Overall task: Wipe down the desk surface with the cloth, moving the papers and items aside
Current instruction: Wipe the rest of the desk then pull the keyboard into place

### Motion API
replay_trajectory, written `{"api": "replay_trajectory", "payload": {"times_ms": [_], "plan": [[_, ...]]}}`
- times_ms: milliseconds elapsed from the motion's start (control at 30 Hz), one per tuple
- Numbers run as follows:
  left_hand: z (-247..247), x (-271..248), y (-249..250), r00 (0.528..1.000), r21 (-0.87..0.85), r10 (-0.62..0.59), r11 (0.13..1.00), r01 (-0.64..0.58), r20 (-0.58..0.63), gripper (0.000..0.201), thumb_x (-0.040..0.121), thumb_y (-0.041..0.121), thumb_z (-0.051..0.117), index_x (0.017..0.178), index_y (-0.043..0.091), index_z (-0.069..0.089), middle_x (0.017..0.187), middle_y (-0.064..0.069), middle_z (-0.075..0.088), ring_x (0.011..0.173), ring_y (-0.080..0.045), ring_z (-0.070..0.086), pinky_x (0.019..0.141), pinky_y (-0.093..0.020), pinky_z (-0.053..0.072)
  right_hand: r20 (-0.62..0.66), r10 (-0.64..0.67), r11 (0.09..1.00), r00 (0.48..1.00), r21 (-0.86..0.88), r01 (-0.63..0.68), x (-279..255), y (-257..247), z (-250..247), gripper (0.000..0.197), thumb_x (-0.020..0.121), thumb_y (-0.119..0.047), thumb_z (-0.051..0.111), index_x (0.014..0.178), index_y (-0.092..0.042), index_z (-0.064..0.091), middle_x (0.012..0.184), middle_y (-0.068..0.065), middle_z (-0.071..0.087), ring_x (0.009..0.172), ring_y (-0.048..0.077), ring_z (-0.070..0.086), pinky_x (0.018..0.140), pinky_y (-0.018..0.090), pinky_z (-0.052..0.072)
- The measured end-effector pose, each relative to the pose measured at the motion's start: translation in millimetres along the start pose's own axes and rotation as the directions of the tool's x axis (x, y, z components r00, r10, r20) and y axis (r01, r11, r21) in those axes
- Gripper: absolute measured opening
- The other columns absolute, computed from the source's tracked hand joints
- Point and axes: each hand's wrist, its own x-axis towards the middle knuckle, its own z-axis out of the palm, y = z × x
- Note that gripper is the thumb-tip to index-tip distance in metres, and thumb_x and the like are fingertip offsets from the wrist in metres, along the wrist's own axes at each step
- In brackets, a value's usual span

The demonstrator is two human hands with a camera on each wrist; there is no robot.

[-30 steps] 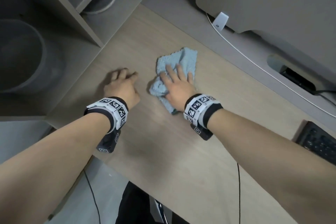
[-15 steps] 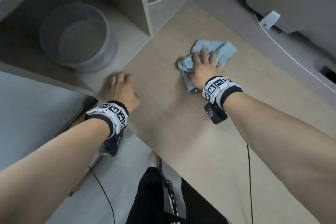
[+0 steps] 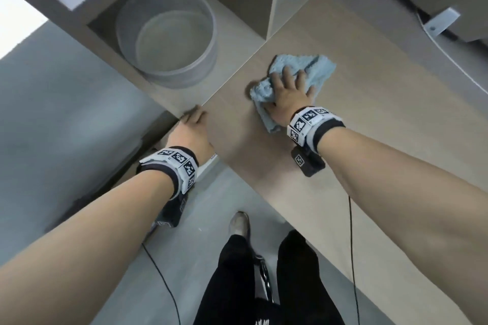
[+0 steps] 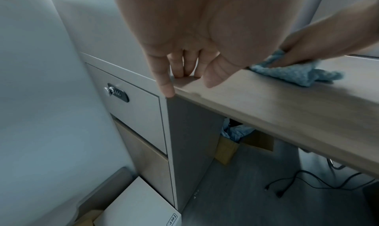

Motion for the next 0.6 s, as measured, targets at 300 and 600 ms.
{"api": "replay_trajectory", "payload": {"times_ms": [300, 600], "plan": [[3.8, -0.8, -3.9, 0.999, 0.009, 0.033, 0.999, -0.033, 0.014, 0.071, 0.082, 0.012, 0.053, 0.149, 0.012, 0.029, 0.162, 0.0, 0.015, 0.147, -0.021, 0.013, 0.117, -0.029, 0.018, 0.056, -0.29, 0.949, 0.955, -0.114, 0.294, -72.8, -21.4, 53.5, 0.079, 0.093, -0.049, 0.052, 0.157, -0.031, 0.008, 0.165, -0.003, -0.007, 0.151, 0.03, -0.011, 0.118, 0.062, 0.002], [12.9, -16.3, 58.3, 0.991, 0.024, 0.133, 0.991, -0.134, 0.012, 0.062, 0.082, 0.01, 0.053, 0.142, 0.01, 0.039, 0.153, -0.006, 0.03, 0.139, -0.032, 0.025, 0.113, -0.043, 0.03, -0.023, 0.334, 0.941, 0.942, 0.061, -0.332, -167.1, 129.9, 55.8, 0.072, 0.098, -0.036, 0.047, 0.155, -0.031, 0.005, 0.165, -0.003, -0.006, 0.151, 0.03, -0.002, 0.118, 0.059, 0.017]]}}
